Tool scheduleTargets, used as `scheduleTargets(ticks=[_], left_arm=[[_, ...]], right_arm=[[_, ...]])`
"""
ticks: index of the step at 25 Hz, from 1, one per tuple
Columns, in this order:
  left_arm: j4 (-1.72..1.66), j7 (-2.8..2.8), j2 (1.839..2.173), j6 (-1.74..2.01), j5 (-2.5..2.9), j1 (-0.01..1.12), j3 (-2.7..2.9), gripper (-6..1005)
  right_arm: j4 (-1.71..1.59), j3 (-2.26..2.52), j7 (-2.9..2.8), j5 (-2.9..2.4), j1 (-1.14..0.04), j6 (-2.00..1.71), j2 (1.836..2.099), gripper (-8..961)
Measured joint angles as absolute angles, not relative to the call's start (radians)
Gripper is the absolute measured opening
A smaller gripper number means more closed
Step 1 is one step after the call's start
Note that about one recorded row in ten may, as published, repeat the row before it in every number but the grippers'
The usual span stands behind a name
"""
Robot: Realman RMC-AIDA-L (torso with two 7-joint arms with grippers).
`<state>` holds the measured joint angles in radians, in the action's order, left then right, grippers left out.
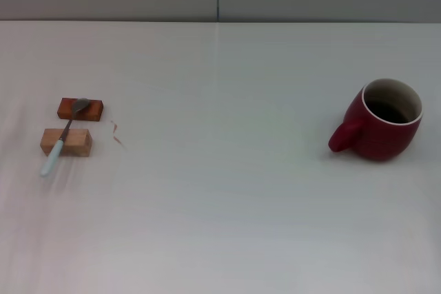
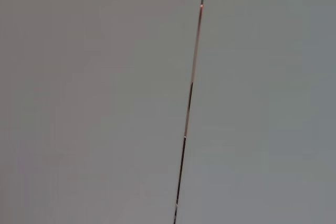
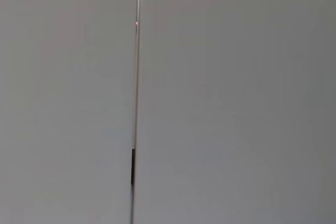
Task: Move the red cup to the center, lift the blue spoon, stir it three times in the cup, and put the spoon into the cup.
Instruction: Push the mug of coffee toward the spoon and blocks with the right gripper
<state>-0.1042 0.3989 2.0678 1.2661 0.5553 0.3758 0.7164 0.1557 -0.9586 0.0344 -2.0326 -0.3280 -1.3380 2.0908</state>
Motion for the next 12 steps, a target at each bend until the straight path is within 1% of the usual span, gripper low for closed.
scheduleTargets(ticks=[12], left_arm=[[-0.104, 0.401, 2.067, 1.266, 0.555, 0.376, 0.716, 846]], right_arm=[[0.166, -0.957, 0.034, -2.029, -0.321, -1.337, 2.091, 792]])
